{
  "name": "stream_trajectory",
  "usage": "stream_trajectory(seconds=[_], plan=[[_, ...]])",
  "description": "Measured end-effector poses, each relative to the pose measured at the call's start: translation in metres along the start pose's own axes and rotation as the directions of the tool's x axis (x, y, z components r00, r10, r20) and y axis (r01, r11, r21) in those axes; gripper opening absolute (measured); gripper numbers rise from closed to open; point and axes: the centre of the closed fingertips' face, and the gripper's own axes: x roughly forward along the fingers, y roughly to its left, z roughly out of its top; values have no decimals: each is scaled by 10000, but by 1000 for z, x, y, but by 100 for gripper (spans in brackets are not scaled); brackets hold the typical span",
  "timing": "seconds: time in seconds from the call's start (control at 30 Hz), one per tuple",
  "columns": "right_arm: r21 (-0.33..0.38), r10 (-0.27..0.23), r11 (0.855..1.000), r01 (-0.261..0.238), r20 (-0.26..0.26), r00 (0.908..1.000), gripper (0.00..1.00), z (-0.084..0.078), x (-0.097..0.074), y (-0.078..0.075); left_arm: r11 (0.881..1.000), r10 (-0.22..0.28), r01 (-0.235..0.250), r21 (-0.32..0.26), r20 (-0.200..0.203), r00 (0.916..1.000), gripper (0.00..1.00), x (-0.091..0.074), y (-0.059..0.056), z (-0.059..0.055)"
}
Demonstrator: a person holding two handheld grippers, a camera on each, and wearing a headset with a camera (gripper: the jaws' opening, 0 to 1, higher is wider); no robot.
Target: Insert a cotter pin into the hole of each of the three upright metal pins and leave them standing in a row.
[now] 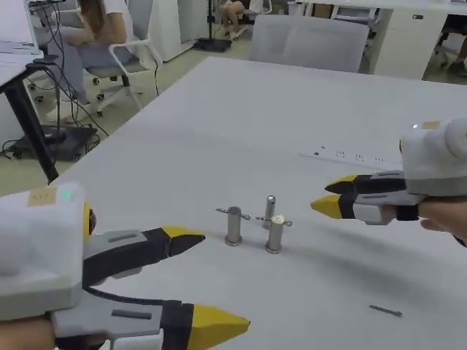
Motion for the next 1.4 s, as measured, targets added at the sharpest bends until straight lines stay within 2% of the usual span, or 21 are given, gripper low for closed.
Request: stream_trajectory(seconds=[0.37, 0.73, 1.1, 1.4], plan=[[-60, 880, 9961, -881, -181, 9960, 30, -9, 34, 8, 9984, 557, -557, -136, -58, 9984, 72, 4, 9, -2], [-83, 1350, 9908, -1351, -140, 9907, 27, -9, 58, 18, 9956, 905, -907, -243, -63, 9959, 71, -3, 16, -2], [-37, 1534, 9881, -1535, -127, 9881, 24, -9, 72, 19, 9953, 910, -915, -329, -159, 9957, 68, -3, 19, -4], [-553, 1616, 9852, -1620, -115, 9868, 15, -8, 74, 19, 9952, 894, -900, -389, -181, 9958, 65, -2, 22, -5]])
